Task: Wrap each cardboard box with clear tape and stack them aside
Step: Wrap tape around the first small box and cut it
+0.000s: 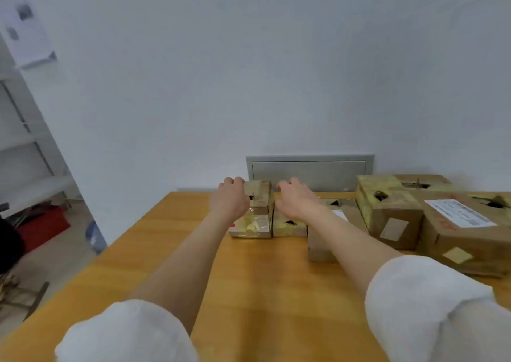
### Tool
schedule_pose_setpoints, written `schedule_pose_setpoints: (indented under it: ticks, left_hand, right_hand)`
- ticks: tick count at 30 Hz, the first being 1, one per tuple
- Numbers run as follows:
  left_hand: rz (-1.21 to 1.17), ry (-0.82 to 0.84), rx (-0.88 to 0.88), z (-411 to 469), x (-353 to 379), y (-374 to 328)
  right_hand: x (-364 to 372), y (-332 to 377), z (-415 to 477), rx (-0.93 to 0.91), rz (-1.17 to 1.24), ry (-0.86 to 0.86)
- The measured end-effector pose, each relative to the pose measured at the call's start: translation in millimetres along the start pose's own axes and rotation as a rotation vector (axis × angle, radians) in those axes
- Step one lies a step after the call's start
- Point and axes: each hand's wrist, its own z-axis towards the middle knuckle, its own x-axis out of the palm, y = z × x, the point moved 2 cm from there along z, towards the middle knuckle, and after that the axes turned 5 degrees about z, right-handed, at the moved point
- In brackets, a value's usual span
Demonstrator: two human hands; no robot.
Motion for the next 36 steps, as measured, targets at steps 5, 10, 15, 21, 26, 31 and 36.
schedule_pose_setpoints:
  ticks: [5, 10, 15, 21, 26, 31, 36]
  left_hand:
    - [-0.092, 0.046, -0.023, -5.8, 12.2, 6.1]
    - [-0.248, 0.053, -0.096, 17.2, 43.1, 21.9]
    - [-0.382, 0.086, -0.227, 34.9, 74.5, 31.5]
    - [-0.62, 0.143, -0.371, 46.7, 86.9, 35.8]
    - [-0.81, 0.033, -0.464, 27.1, 69.3, 40.5]
    - [-0.794, -0.106, -0.462, -14.2, 35.4, 43.3]
    - [-0.633, -0.207, -0.449, -60.7, 3.5, 33.9]
  right_hand:
    - [9.9, 4.0, 2.1, 0.06, 0.098, 0.045]
    - [38.3, 7.0, 19.0, 0.101, 0.214, 0.116]
    - [65.1, 3.5, 43.0, 0.154, 0.383, 0.137]
    - [77.6, 0.8, 48.0, 0.198, 0.511, 0.131]
    - [64.0, 8.3, 25.7, 0.213, 0.576, 0.086]
    - [40.8, 22.5, -13.9, 0.22, 0.643, 0.022]
    - [19.2, 25.3, -55.9, 0.197, 0.699, -0.028]
